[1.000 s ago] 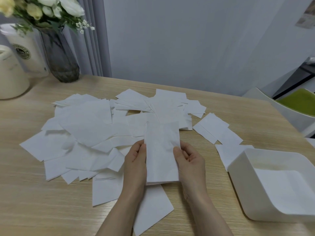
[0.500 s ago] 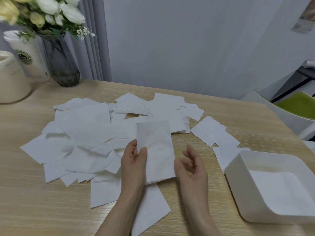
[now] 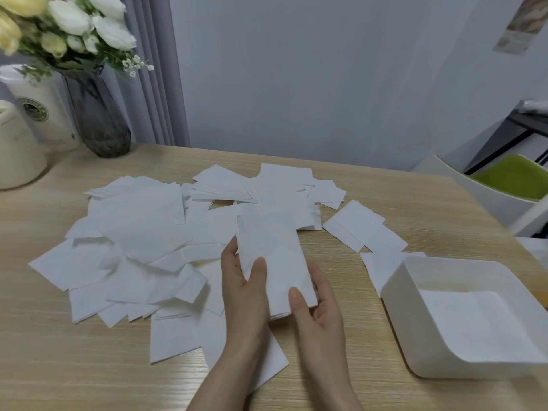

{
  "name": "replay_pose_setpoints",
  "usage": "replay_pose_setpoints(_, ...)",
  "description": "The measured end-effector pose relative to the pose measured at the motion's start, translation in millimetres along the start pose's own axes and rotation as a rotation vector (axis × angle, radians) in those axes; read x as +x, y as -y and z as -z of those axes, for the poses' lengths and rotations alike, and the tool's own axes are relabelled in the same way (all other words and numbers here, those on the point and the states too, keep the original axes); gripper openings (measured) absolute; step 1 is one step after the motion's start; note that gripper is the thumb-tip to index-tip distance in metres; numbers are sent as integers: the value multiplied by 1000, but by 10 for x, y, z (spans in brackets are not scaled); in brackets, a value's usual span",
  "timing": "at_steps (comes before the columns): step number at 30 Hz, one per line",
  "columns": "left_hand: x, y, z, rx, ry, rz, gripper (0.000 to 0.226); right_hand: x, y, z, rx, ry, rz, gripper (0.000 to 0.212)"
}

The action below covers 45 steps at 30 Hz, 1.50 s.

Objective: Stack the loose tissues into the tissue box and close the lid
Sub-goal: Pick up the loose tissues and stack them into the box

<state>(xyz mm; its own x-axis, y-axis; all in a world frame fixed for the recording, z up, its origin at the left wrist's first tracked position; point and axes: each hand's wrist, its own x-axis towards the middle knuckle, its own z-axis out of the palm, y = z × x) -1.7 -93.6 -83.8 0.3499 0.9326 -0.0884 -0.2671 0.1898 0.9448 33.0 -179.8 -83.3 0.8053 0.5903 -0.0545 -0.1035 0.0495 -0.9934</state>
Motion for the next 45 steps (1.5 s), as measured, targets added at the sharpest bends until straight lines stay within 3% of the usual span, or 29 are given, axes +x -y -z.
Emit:
replay_pose_setpoints(6, -8, -23, -53, -53, -76, -9, 52, -64, 82, 9, 128, -78, 13, 59)
replay_pose_setpoints(13, -154, -61, -141, -98, -81, 0, 62, -109, 63, 14, 176, -56, -29, 37)
replay_pose_setpoints(19, -59, -216, 51, -82, -22, -14, 71, 31, 175, 245, 88, -19, -44, 42)
replay_pose_setpoints(25, 105, -354, 330, 124, 171, 20, 30, 128, 395, 453, -109, 50, 25, 39)
replay_pose_setpoints(35, -163, -434, -60, 138, 297, -8, 26, 93, 815, 899, -226, -155, 226, 22)
replay_pose_setpoints(45, -459, -241, -846, 271, 551, 10, 24, 114, 1012, 1927, -476, -310, 200, 21)
